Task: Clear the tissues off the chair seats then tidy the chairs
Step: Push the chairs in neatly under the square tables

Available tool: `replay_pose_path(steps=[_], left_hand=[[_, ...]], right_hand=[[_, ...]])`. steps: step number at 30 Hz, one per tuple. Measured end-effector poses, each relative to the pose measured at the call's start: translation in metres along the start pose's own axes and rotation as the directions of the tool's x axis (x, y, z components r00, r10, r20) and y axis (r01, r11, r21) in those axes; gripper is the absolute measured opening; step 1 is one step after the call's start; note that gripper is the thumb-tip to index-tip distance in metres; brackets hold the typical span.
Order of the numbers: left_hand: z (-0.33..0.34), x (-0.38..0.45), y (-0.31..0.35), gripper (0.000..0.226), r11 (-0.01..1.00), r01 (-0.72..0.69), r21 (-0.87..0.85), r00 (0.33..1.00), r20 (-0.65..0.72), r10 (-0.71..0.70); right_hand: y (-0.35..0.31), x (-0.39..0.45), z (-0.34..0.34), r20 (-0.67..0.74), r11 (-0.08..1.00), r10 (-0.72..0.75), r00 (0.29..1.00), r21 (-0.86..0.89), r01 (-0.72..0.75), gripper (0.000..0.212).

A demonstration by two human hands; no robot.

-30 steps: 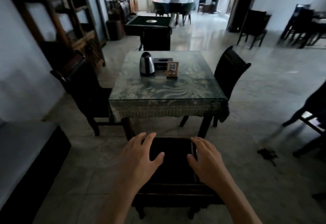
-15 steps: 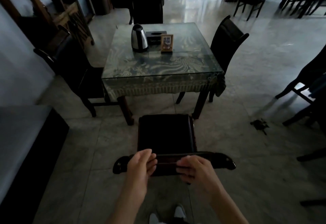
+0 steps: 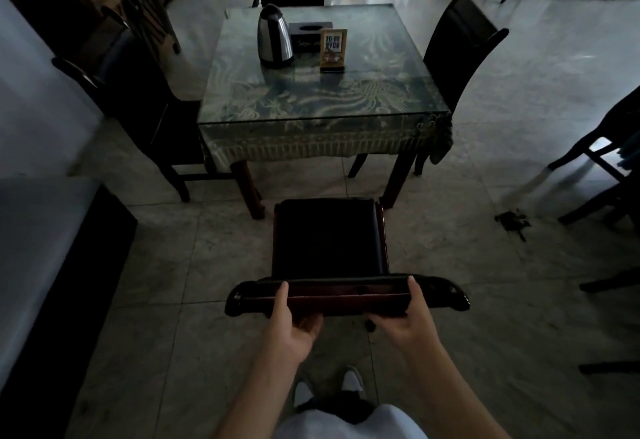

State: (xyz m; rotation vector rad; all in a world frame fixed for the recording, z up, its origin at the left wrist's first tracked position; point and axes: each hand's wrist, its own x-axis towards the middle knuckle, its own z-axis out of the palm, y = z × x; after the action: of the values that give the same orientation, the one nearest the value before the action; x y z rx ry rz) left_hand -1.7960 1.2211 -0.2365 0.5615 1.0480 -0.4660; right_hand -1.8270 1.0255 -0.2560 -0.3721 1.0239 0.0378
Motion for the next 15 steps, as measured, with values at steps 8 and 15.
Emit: replay_pose_path(steps=[8,15], left_hand=[[0.008,0.020,0.002,0.040,0.992,-0.099,-0.083,0.995,0.019,0.101],[0.000,0.037,-0.001,0.043,0.986,-0.157,-0.056,0.987,0.000,0.158]], right_hand=[[0.001,0.012,0.008,-0.054,0.997,-0.074,0.996,0.028,0.076,0.042],[0.001,0.024,0.004,-0.112,0.996,-0.084,0.990,-0.009,0.084,0.033]])
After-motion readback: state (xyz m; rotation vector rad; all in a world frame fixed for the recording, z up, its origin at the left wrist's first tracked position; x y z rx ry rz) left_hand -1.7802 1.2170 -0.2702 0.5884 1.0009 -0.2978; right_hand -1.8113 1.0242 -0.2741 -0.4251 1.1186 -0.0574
